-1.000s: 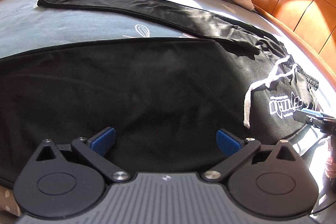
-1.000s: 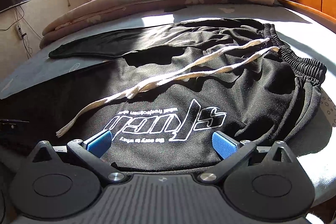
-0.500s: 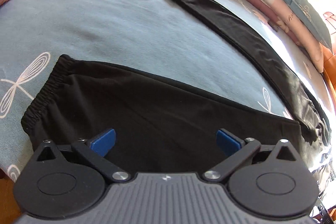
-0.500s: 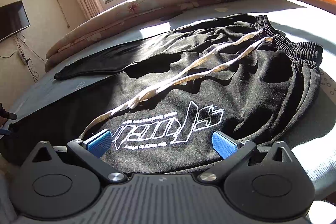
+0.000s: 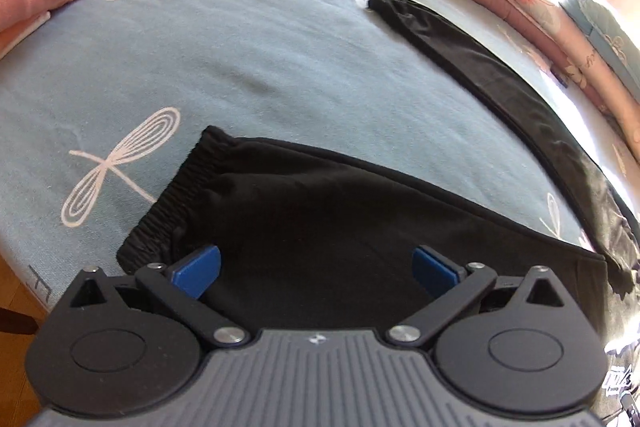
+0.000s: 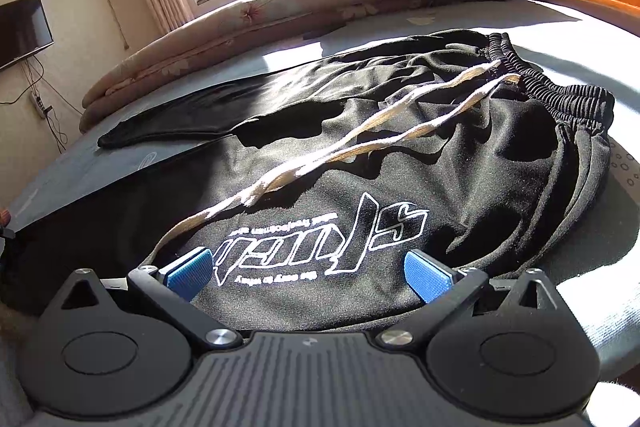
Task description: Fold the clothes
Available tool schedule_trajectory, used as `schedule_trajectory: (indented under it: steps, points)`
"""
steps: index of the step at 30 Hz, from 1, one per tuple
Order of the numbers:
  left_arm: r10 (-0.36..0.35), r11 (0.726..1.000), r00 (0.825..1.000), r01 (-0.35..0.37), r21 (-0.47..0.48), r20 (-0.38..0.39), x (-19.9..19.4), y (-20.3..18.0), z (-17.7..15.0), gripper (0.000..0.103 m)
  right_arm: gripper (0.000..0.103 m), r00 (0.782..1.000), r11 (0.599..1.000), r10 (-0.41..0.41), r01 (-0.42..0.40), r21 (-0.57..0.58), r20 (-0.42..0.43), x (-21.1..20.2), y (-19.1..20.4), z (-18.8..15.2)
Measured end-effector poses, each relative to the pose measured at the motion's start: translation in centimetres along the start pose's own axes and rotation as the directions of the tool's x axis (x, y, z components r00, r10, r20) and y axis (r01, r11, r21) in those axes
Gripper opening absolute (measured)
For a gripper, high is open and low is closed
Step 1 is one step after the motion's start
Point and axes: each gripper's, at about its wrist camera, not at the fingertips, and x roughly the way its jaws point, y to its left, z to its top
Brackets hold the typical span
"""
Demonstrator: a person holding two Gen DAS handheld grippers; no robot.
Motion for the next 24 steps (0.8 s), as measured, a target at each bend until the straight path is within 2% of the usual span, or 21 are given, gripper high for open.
schedule_trajectory:
  steps: [2, 4, 8, 11, 12, 15, 18, 21, 24]
  points:
    - [-0.042, 0.998, 0.999, 0.043, 0.041, -0.029, 0.2, -1.4, -0.5, 0.102, 0.103, 1.0, 1.0, -0.004, 0.004, -0.003, -0.001, 0.0, 0.1, 0.0]
    - [-0.028, 0.998, 0.998, 0.031, 0.055, -0.053, 0.7, -1.9, -1.2, 0.102, 0.103, 1.0, 1.0, -0.003, 0.003, -0.005, -0.001, 0.0, 0.1, 0.0]
    - [0.092, 0.995, 0.989, -0.086, 0.057, -0.114, 1.8, -1.4, -2.4, 0.102, 0.103, 1.0, 1.0, 0.013, -0.013, 0.01, 0.003, -0.2, -0.2, -0.1]
    - [0.215, 0.975, 0.97, -0.206, 0.085, -0.114, 1.6, -1.1, -2.8, 0.102, 0.103, 1.0, 0.999, 0.023, -0.024, 0.026, 0.007, -0.3, -0.4, 0.0]
    - [0.218, 0.974, 0.969, -0.209, 0.088, -0.112, 1.2, -1.4, -2.8, 0.101, 0.103, 1.0, 0.999, 0.025, -0.025, 0.03, 0.009, -0.4, -0.5, 0.0]
    - [0.116, 0.987, 0.991, -0.107, 0.116, -0.073, -0.4, -3.8, -2.7, 0.102, 0.103, 0.999, 1.0, 0.026, -0.026, 0.008, 0.024, -0.8, 0.4, 0.0]
    - [0.019, 0.982, 0.998, -0.007, 0.19, -0.061, -1.0, -7.7, -3.1, 0.102, 0.103, 0.999, 0.999, 0.025, -0.023, -0.034, 0.045, -1.4, 2.0, 0.0]
    - [-0.079, 0.957, 0.993, 0.1, 0.274, -0.088, -0.3, -12.4, -4.7, 0.102, 0.103, 0.999, 0.978, 0.036, -0.027, -0.209, 0.038, -1.0, 6.2, -0.3]
    - [-0.134, 0.923, 0.984, 0.166, 0.347, -0.115, 0.7, -15.9, -7.1, 0.102, 0.103, 0.998, 0.921, -0.016, 0.035, -0.387, 0.052, 0.4, 10.1, -1.1]
